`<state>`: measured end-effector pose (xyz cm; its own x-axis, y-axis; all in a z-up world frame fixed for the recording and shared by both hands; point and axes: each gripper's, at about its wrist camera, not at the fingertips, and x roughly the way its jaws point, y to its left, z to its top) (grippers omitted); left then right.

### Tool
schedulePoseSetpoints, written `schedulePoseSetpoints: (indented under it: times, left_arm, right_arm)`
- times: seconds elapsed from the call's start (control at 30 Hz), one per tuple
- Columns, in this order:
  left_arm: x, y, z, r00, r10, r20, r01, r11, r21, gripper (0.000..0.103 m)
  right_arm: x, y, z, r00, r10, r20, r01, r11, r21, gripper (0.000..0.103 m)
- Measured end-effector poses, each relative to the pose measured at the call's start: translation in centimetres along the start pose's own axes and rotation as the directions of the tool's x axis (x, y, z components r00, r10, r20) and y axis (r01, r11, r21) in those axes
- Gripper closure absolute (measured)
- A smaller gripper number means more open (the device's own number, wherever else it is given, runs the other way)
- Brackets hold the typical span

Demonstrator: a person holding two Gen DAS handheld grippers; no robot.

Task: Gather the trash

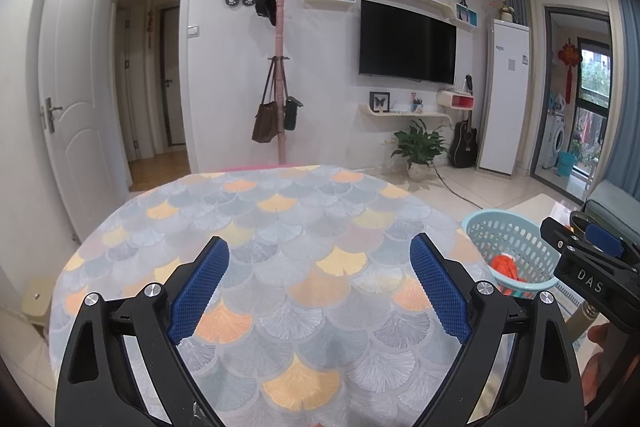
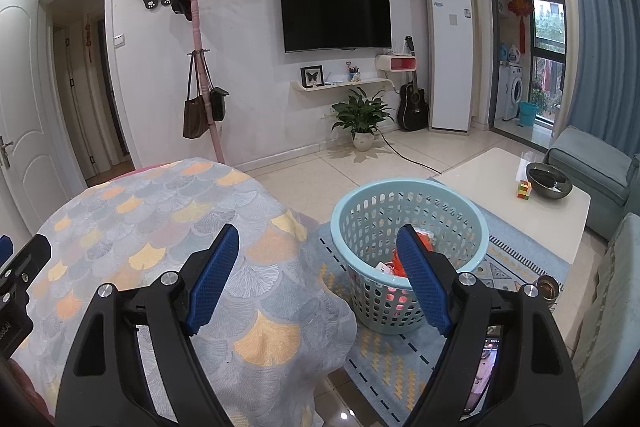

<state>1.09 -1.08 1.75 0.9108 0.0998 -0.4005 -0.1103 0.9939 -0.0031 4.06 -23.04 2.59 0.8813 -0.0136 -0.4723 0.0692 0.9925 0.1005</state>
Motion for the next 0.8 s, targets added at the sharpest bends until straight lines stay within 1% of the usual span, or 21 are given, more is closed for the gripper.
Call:
schedulePoseSetpoints:
  times: [0.8]
  left_arm:
    - [-0.18, -0.26, -0.14, 1.000, 0.002, 0.002, -0.002, 1.000, 0.001, 0.013]
  right_arm:
    - [0.15, -0.02, -0.15, 1.000, 0.005, -0.005, -0.005, 1.000, 0.000, 0.026]
